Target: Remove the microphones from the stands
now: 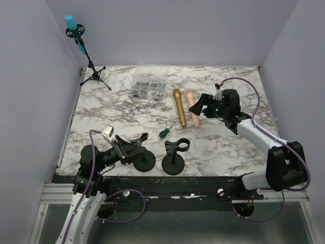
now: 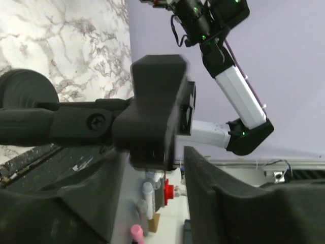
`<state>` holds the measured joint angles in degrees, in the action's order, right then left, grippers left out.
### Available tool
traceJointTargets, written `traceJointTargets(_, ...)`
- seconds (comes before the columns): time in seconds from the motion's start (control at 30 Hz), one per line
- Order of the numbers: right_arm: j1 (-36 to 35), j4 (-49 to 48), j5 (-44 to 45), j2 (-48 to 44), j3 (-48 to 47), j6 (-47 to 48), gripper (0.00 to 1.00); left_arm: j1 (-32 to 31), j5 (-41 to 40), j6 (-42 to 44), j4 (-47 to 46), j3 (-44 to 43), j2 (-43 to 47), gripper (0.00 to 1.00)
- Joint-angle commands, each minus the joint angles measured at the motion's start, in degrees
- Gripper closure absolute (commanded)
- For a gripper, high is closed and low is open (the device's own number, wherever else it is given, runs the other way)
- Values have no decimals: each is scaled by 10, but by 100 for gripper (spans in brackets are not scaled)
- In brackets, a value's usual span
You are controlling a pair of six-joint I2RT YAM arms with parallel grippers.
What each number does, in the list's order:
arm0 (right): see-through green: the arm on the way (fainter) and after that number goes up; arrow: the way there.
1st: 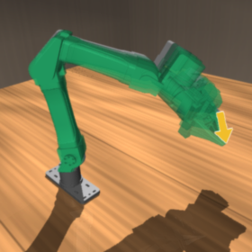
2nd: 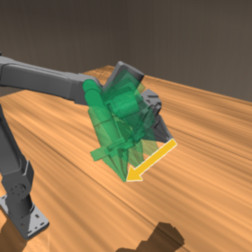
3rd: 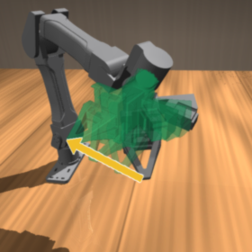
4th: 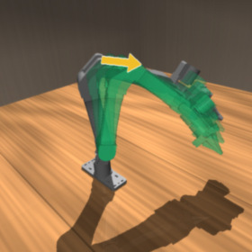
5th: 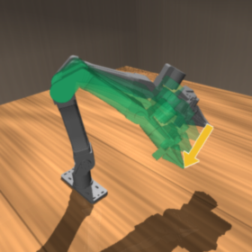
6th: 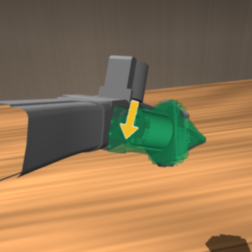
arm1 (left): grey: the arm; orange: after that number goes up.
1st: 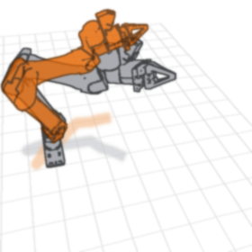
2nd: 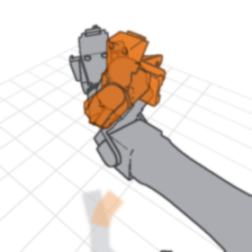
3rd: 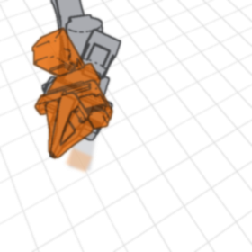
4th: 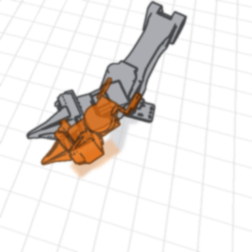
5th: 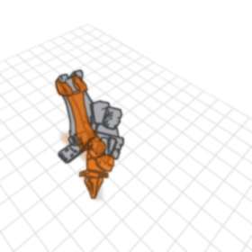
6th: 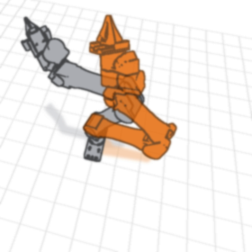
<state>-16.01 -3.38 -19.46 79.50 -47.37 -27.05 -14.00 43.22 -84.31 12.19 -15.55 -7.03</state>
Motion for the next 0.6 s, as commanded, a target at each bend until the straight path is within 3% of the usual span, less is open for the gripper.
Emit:
traceJointTargets(0.0,4,-11,-13,1,8,-3,5,-2,-30,25,85,-15,9,42)
traceJointTargets(0.13,4,-10,-15,-1,8,-3,5,-2,-46,60,123,-38,6,28)
traceJointTargets(0.27,4,-10,-16,-3,10,-3,5,-2,-77,129,192,-92,-5,20)
traceJointTargets(0.4,4,-11,-19,-5,10,-6,5,-2,-137,253,307,-185,-36,18)
traceJointTargets(0.57,4,-22,-37,-6,14,-14,5,-2,-285,397,440,-322,-88,17)
